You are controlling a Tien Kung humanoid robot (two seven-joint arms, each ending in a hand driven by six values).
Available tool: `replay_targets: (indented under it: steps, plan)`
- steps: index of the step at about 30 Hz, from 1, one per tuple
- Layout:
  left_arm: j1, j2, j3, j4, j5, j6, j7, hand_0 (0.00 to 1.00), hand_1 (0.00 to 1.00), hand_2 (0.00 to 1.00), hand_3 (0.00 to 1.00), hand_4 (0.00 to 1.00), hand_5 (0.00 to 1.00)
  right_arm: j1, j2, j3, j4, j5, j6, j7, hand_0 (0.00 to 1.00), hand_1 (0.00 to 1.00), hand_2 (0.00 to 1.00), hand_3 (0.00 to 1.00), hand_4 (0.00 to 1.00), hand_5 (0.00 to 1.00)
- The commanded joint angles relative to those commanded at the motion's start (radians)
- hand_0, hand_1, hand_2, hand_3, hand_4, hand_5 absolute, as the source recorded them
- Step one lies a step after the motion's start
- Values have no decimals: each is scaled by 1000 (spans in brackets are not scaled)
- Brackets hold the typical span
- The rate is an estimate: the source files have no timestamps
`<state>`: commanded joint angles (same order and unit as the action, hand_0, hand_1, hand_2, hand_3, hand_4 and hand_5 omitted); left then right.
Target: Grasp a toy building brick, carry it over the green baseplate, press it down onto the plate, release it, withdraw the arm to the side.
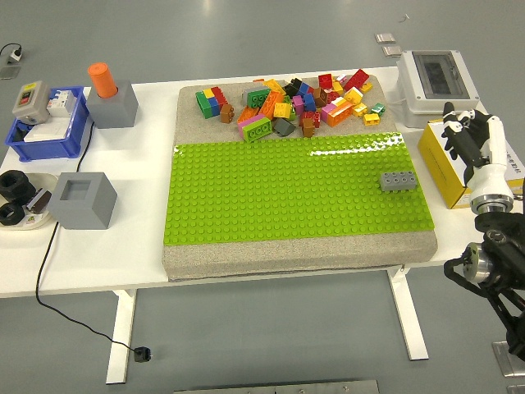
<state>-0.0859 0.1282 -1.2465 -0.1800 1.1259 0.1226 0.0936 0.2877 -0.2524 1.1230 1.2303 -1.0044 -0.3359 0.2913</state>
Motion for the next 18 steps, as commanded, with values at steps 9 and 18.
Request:
replay_targets:
  steps: [9, 18]
  plan:
    - [-1, 1, 3, 0, -4, -3, 0, 664, 608, 598, 683, 648, 268, 6, 1, -18, -1, -160, 131, -129, 916, 925, 963, 998, 998, 998]
    - [0, 1, 4, 0, -5, -3, -1, 664, 608, 598, 683, 649, 268, 22, -16, 5, -29, -355, 47, -127, 917, 919, 957, 968, 998, 995]
